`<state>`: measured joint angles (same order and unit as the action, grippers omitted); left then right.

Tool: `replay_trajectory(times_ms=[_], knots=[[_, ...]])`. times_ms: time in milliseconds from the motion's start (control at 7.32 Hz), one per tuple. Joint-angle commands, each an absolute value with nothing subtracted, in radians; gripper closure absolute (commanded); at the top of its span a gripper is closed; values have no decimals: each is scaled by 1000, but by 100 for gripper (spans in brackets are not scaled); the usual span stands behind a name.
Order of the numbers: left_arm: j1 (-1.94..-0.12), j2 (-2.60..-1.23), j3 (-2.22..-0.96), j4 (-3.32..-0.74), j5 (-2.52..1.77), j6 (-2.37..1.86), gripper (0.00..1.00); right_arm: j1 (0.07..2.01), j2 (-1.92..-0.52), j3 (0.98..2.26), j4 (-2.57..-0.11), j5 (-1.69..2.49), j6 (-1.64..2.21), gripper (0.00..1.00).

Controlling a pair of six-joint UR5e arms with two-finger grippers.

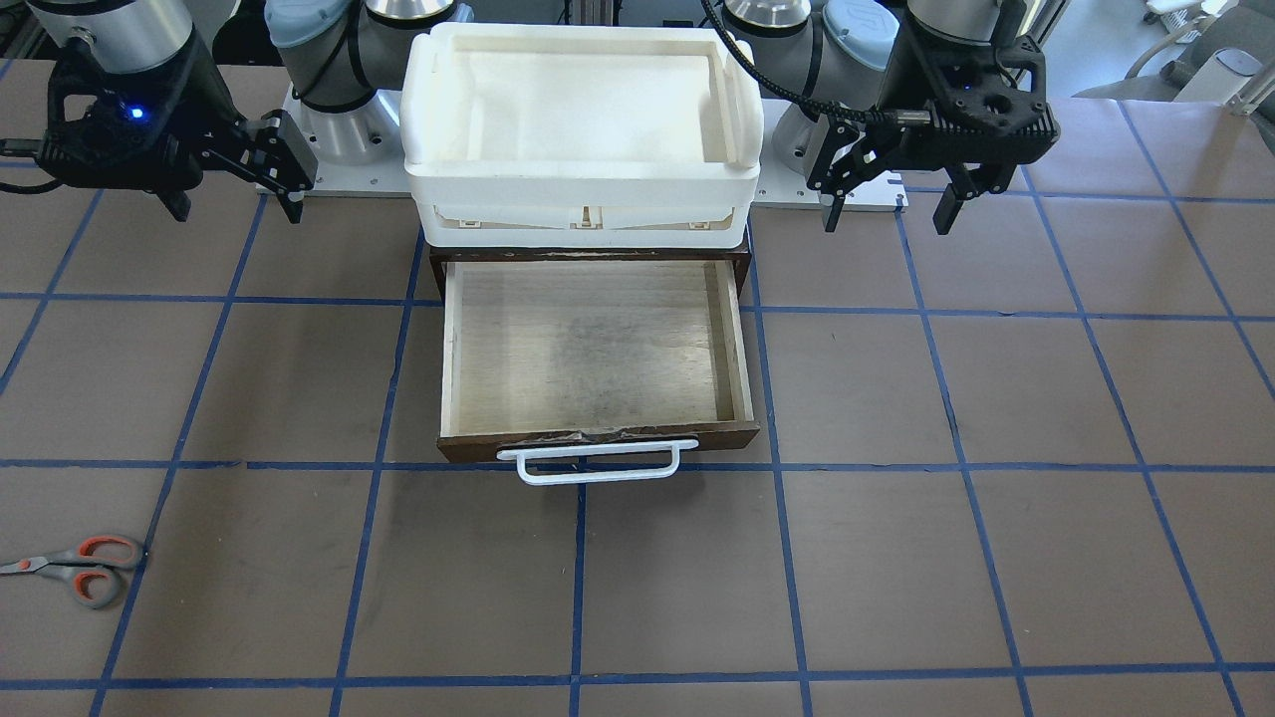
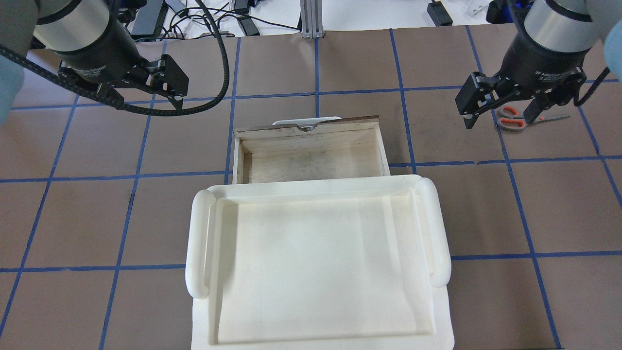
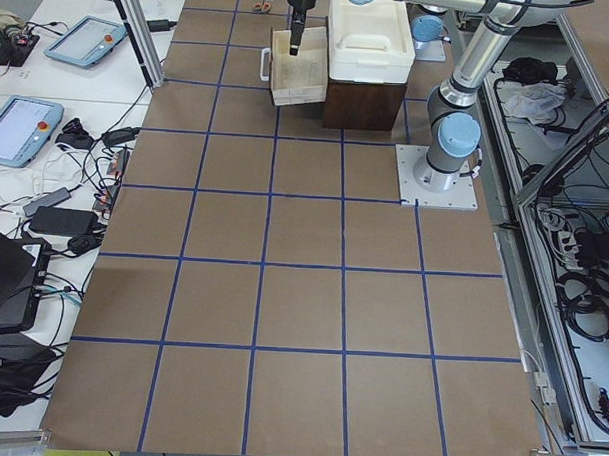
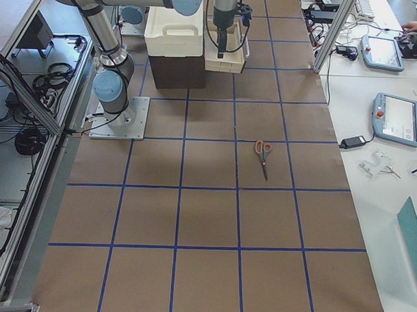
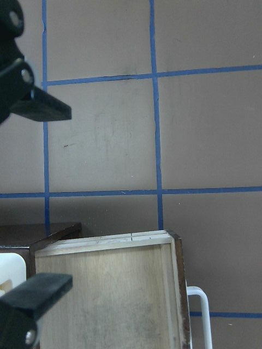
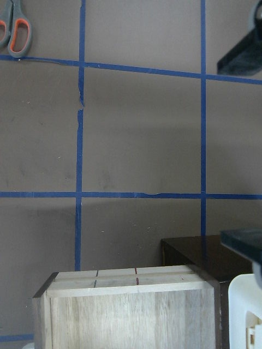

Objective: Put scissors in drawer and close it

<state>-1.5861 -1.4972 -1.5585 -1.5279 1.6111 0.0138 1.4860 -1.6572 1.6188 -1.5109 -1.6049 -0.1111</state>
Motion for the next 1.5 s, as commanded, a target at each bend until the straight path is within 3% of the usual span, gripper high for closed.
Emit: replay_trajectory(times_ms=[0,683,1366], knots=[[-1586,-1497,-1557,-1528,1612,14,0,1485,-1657,1620,-1505,-1605,-107,0],[-1586,-1497,-1557,-1528,1612,14,0,1435,-1634,1620,-1525,-1591,-187,0],[-1585,-1497,-1557,-1528,1612,15,0,1261,-1513,1617,-1728,-1591,-839,0]])
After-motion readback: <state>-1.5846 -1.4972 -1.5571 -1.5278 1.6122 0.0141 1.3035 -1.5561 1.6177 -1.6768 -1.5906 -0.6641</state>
